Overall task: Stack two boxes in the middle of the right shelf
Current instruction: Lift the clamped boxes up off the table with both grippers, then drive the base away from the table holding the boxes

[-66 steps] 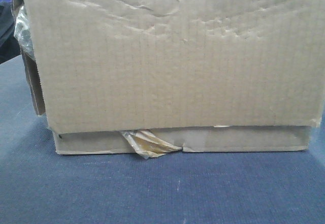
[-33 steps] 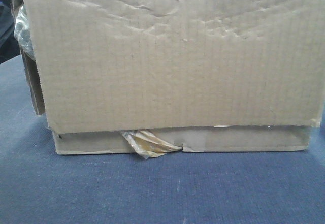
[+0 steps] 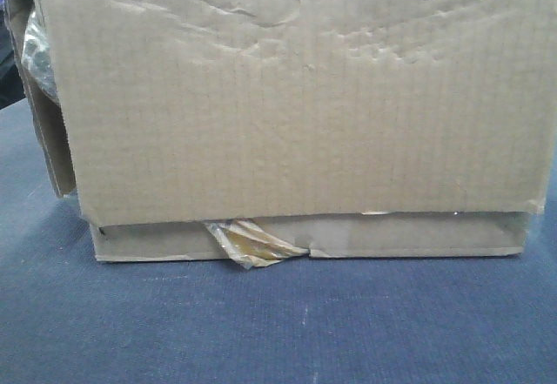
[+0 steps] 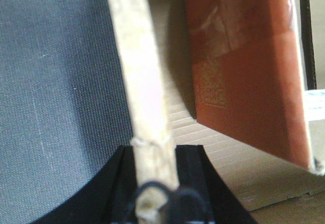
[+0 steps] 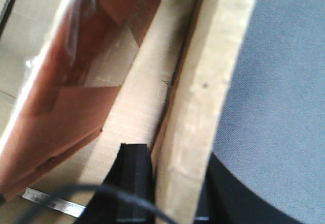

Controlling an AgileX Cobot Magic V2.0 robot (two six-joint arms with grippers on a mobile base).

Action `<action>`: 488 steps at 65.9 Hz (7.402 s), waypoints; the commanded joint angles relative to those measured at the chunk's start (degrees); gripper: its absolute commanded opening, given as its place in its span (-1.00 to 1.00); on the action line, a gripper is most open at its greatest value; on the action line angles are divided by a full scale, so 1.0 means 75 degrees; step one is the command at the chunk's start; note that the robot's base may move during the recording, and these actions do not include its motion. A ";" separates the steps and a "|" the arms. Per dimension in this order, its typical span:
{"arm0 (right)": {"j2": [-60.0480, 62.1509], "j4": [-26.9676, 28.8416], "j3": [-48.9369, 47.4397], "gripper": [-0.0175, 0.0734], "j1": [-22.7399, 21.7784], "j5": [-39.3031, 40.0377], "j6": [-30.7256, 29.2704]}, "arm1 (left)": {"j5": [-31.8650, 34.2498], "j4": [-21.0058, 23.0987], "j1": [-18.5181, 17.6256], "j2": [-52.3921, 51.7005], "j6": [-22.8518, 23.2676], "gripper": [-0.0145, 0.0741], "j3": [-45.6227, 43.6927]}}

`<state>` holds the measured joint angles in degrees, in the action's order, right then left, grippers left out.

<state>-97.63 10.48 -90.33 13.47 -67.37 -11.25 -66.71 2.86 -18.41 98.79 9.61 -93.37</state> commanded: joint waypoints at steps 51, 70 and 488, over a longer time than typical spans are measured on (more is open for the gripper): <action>0.2316 -0.0200 -0.1368 -0.95 -0.0027 0.1803 0.0233 | -0.0434 -0.0814 -0.0014 -0.1181 0.0368 -0.92 -0.3317; 0.2316 -0.0200 -0.2371 -0.95 -0.0027 0.1661 0.0233 | -0.0259 -0.0814 -0.0014 -0.1412 0.0368 -0.92 -0.3421; 0.1910 -0.0200 -0.2368 -0.95 -0.0027 0.1784 0.0233 | -0.0310 -0.0834 -0.0014 -0.1393 0.0368 -0.92 -0.3421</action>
<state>-83.76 11.01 -107.37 13.62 -58.75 -8.91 -69.88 -4.24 -18.64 89.11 11.99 -118.59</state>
